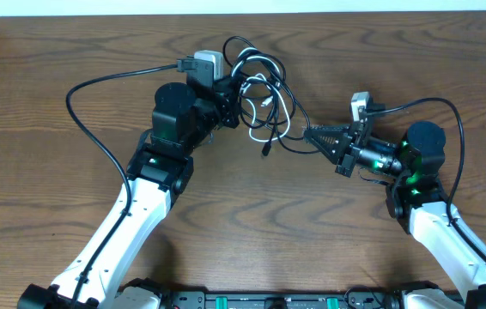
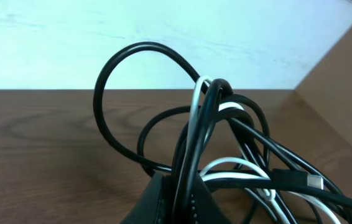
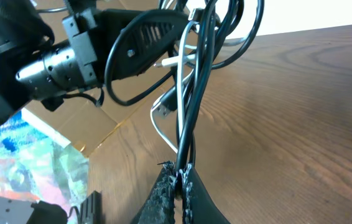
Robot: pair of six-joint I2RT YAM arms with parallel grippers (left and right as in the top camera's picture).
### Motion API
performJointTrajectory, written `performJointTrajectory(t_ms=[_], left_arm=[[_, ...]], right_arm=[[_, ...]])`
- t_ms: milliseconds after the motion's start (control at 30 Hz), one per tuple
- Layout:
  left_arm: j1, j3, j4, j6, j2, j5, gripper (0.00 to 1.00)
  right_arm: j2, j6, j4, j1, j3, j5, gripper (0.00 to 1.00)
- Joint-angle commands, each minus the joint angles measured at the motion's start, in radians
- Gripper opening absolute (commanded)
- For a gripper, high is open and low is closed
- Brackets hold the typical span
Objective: Untangle cables
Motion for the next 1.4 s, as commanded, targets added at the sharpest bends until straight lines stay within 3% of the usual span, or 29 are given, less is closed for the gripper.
performJointTrajectory(t_ms=[0,200,333,400,500,533,633,867,967,1367], left_arm=[[0.013,0.027,0.006,-0.053,0.000,-0.131,0.08],[0.013,0.027,-0.051,-0.146,0.000,-0.233,0.08],[0.013,0.027,-0.040,-0.128,0.000,-0.166,0.08],[0.013,0.027,-0.015,-0.019,0.000,-0.038,0.07],[0.013,0.027,0.007,0.125,0.000,0.163,0.07],[0.013,0.027,0.010,0.181,0.000,0.241,0.08],[0.013,0.027,0.010,0.281,0.000,0.385,0.08],[0.013,0.027,0.010,0.339,0.000,0.417,0.08],[0.013,0.027,0.011,0.387,0.000,0.495,0.07],[0.010,0.027,0.026,0.393,0.000,0.569,0.07]], right_arm=[[-0.005,-0.040,0.003,0.004,0.006,-0.061,0.01],[-0.005,-0.043,0.003,0.004,0.006,-0.060,0.01],[-0.005,-0.042,0.003,0.004,0.006,-0.047,0.01],[-0.005,-0.042,-0.006,0.004,0.006,-0.009,0.02],[-0.005,-0.042,-0.009,0.004,0.006,0.053,0.18],[-0.005,-0.042,-0.008,0.004,0.006,0.089,0.31],[-0.005,-0.042,-0.008,0.001,0.006,0.203,0.44],[-0.005,-0.042,0.000,-0.021,0.006,0.354,0.47],[-0.005,-0.042,0.000,-0.022,0.006,0.389,0.47],[-0.005,-0.106,-0.021,0.028,0.006,0.355,0.56]])
